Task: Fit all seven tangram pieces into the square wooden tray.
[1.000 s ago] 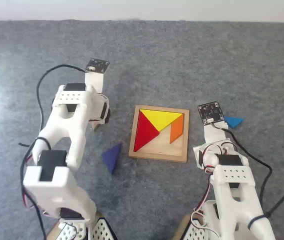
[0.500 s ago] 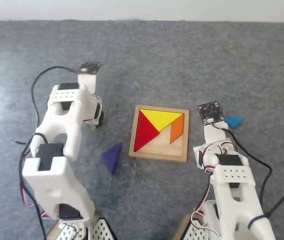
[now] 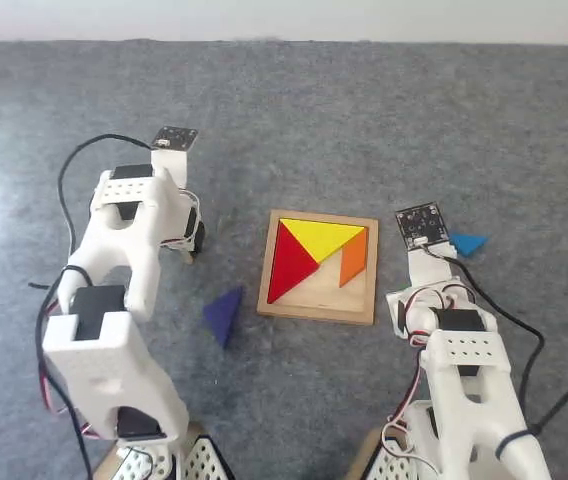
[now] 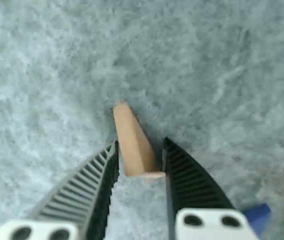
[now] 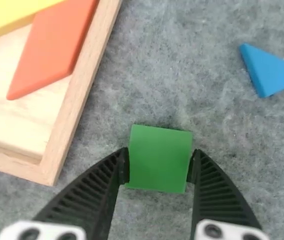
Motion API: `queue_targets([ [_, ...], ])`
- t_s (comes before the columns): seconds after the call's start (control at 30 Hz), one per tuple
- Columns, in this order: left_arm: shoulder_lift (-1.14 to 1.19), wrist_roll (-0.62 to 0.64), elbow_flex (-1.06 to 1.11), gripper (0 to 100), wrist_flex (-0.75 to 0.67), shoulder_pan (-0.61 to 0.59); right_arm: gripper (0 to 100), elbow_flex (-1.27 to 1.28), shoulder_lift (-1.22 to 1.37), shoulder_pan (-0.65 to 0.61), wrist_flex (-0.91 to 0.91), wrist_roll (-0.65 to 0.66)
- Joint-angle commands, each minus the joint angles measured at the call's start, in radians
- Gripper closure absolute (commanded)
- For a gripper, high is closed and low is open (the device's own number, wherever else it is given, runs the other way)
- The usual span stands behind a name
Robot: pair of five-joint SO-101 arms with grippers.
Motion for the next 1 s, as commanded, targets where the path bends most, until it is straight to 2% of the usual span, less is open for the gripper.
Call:
queue_targets([
  [0.0,-0.009,-0.006,-0.036,92,0.021,-0.014,79.7,-0.006,-0.033,-0.005,-0.018,-0.003],
  [0.1,-0.009,-0.025,-0.038,99,0.021,-0.006,79.7,-0.006,-0.033,-0.005,-0.018,-0.003],
  [0.23,-0.028,-0.043,-0.038,99,0.028,0.026,79.7,-0.006,-0.033,-0.005,-0.019,-0.003],
  [0.33,-0.132,-0.041,-0.050,99,0.097,0.081,79.7,-0.006,-0.033,-0.005,-0.019,-0.003],
  [0.43,-0.299,-0.034,-0.077,99,0.215,0.190,79.7,-0.006,-0.033,-0.004,-0.019,-0.003],
  [0.53,-0.465,0.021,-0.062,99,0.292,0.370,79.7,-0.006,-0.033,-0.002,-0.019,-0.003],
  [0.67,-0.554,0.051,0.041,99,0.207,0.592,79.7,-0.006,-0.033,-0.002,-0.019,-0.003],
  [0.87,-0.552,0.057,0.183,99,-0.052,0.658,79.7,-0.006,-0.033,0.002,-0.021,-0.003],
  [0.97,-0.552,0.123,0.262,99,-0.160,0.727,79.7,-0.006,-0.033,0.010,-0.021,-0.005],
])
